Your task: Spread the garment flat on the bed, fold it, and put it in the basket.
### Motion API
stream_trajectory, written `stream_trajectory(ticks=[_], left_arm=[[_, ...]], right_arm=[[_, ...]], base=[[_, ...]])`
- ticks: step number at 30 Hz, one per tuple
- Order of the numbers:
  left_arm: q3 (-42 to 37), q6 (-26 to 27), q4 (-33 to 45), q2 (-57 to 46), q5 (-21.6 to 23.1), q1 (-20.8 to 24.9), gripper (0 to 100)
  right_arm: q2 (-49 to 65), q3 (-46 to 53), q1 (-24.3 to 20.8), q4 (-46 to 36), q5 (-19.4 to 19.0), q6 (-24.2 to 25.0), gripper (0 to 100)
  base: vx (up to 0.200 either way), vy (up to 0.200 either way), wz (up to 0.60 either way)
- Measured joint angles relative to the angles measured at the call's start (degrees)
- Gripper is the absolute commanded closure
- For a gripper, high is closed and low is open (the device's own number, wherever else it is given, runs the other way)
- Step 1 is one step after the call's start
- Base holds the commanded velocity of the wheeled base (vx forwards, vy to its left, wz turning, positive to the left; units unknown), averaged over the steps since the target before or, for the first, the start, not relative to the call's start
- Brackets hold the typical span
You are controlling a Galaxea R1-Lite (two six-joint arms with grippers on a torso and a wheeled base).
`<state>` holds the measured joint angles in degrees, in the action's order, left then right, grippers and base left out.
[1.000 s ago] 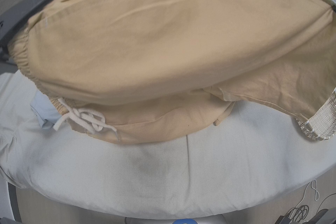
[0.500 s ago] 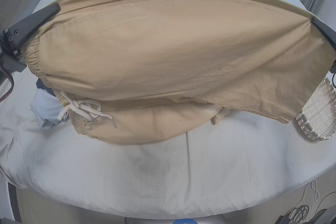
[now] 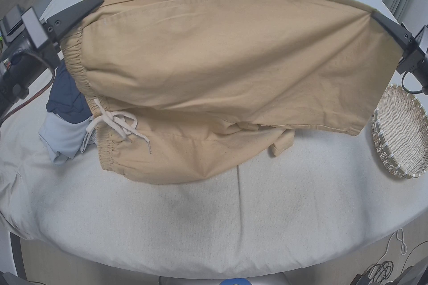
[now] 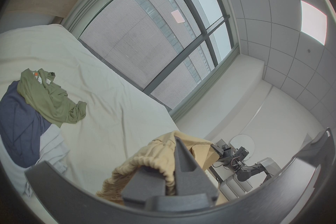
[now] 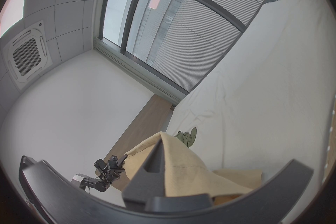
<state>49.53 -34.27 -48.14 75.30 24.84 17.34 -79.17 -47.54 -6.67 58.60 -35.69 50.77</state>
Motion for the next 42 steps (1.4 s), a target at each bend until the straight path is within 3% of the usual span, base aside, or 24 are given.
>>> stream_trajectory(ticks=[19,32,33,34,42], left_arm=[[17.42,0.00,-2.19,17.37,-0.11,-2.99,100],[37.16,-0.20,-0.90,31.91,-0.05,-4.35,100],[38.39,-0.29,-0.63,32.94,-0.07,-4.41,0],[39.74,-0.51,-0.24,34.15,-0.05,-4.47,0],[51.85,-1.78,6.57,42.03,-0.07,-5.16,0]], right_arm=[[-16.37,-20.48,1.61,0.18,-0.22,-0.06,100],[-29.35,-36.35,1.77,0.16,-0.46,-0.15,100],[-30.45,-37.73,1.88,0.09,-0.56,-0.15,100],[-31.89,-39.45,2.04,-0.22,-0.62,-0.15,0],[-39.57,-49.42,4.19,-2.68,-0.65,-0.15,0]], base=[[0.000,0.000,0.00],[0.000,0.000,0.00],[0.000,0.000,0.00],[0.000,0.000,0.00],[0.000,0.000,0.00]])
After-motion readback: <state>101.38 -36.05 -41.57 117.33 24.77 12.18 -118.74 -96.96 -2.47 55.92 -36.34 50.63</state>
